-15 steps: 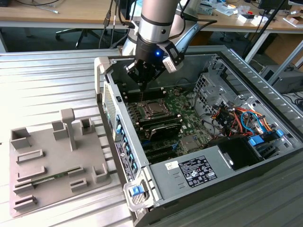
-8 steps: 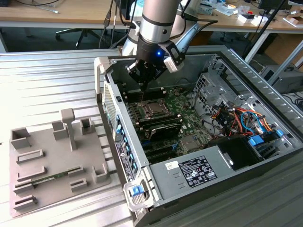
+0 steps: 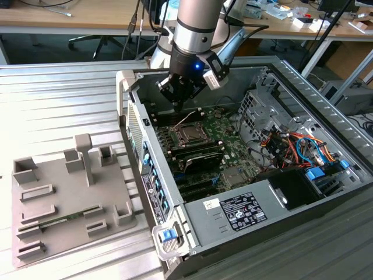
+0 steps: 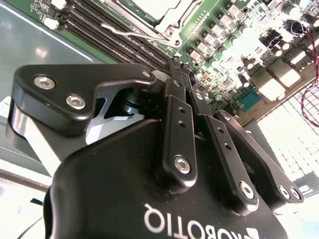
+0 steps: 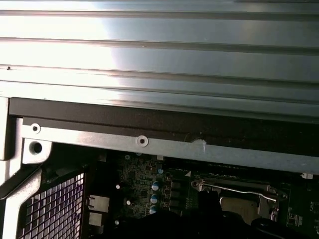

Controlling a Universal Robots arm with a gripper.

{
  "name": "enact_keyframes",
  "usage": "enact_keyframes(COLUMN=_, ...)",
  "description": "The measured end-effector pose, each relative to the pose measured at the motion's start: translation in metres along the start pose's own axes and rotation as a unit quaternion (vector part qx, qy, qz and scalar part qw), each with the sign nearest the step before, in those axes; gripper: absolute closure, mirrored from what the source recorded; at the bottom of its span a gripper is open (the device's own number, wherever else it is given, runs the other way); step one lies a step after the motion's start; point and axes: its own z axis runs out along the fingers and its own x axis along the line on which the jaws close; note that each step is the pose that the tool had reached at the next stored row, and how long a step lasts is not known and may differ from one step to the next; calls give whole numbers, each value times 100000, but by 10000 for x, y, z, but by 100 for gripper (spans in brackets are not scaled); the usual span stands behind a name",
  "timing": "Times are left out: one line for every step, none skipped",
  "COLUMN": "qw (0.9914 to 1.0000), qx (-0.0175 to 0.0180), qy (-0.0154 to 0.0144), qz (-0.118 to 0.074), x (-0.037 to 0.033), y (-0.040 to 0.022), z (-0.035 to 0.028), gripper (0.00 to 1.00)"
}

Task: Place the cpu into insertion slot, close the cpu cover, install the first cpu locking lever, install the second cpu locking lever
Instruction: 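Install the first cpu locking lever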

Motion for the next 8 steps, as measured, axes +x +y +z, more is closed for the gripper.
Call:
enact_keyframes(qw=100000, qx=4, qy=10, qz=-10, x=0, y=0, z=7, gripper=89)
enact_keyframes(qw=100000, qx=3, qy=17, qz=-61, x=0, y=0, z=29, gripper=89)
enact_keyframes(qw=100000, qx=2, qy=22, qz=-129, x=-1, y=1, z=52, gripper=89)
enact_keyframes(qw=100000, qx=0, qy=22, qz=-250, x=-3, y=2, z=66, gripper=89)
enact_keyframes(qw=100000, qx=-2, qy=19, qz=-296, x=-3, y=3, z=71, gripper=89)
enact_keyframes(qw=99999, qx=-3, qy=19, qz=-340, x=-4, y=3, z=75, gripper=89)
enact_keyframes(qw=99999, qx=-3, qy=22, qz=-394, x=-4, y=4, z=82, gripper=89)
enact_keyframes(qw=99999, qx=-5, qy=20, qz=-434, x=-5, y=5, z=89, gripper=89)
